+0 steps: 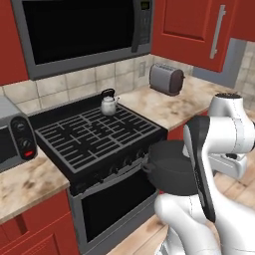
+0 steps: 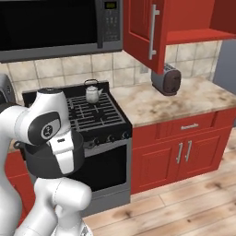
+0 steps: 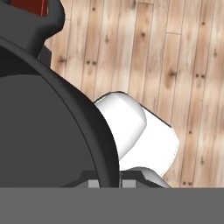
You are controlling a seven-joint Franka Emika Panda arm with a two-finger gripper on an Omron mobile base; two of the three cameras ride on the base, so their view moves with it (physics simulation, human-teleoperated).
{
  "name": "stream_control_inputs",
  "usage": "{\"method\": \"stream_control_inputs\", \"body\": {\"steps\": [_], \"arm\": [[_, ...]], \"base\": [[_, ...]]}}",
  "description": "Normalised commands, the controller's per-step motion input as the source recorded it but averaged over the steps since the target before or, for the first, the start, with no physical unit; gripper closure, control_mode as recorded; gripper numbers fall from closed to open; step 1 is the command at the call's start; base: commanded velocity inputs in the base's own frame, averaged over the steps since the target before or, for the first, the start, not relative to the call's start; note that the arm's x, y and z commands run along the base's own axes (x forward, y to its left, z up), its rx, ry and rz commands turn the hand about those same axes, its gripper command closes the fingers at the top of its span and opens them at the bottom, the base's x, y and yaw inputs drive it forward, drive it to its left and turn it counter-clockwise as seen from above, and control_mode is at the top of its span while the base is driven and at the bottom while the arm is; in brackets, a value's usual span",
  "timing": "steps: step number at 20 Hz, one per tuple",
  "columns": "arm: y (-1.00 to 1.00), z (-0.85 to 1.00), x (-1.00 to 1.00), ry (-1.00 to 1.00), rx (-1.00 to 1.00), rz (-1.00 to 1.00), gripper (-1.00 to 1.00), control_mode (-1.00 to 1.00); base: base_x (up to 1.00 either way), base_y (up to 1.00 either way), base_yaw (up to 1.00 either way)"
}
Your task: Pick the kettle from the cabinet and place it on a stove burner. Then pick the pot from the counter and place it on another stove burner. Finally, turn both burners on.
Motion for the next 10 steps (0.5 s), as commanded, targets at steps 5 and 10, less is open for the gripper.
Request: {"method": "stream_control_inputs", "body": {"steps": [5,10], "arm": [[0.00,0.00,0.00,0.00,0.00,0.00,1.00,1.00],[0.00,0.00,0.00,0.00,0.00,0.00,1.00,1.00]], "base": [[0.15,0.18,0.05],[0.13,0.14,0.12]]}}
